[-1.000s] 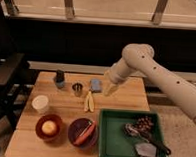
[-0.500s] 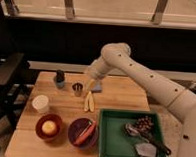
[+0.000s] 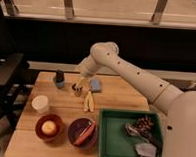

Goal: Place eraser in purple bowl

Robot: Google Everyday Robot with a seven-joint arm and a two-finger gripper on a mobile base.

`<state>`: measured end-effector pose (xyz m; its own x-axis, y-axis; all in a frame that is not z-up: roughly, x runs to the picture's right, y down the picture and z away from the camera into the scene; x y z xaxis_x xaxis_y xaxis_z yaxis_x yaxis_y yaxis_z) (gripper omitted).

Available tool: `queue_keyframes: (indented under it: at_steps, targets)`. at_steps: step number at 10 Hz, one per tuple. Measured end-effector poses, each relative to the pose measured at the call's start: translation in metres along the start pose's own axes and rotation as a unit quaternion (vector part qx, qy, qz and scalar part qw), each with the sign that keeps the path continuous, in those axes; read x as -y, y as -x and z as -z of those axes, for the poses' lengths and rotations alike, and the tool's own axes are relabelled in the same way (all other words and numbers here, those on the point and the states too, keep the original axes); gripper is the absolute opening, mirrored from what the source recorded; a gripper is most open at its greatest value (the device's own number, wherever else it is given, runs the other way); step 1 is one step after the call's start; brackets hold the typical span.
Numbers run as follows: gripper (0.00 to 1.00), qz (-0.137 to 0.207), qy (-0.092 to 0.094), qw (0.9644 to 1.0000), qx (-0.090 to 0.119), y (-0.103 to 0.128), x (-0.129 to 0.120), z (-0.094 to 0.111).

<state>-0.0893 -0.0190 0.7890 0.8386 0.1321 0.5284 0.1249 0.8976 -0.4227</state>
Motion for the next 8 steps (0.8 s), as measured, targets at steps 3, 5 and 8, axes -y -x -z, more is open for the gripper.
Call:
queue_keyframes:
  at_steps: [3, 5, 8]
  targets:
    - [0.65, -0.005, -0.007, 0.9999, 0.013, 0.001, 0.003, -0.004]
    - [0.65, -0.020, -0.019, 0.9978, 0.060, 0.001, 0.024, -0.025]
    - [0.65, -0.029, -0.033, 0.9938, 0.102, 0.010, 0.059, -0.054]
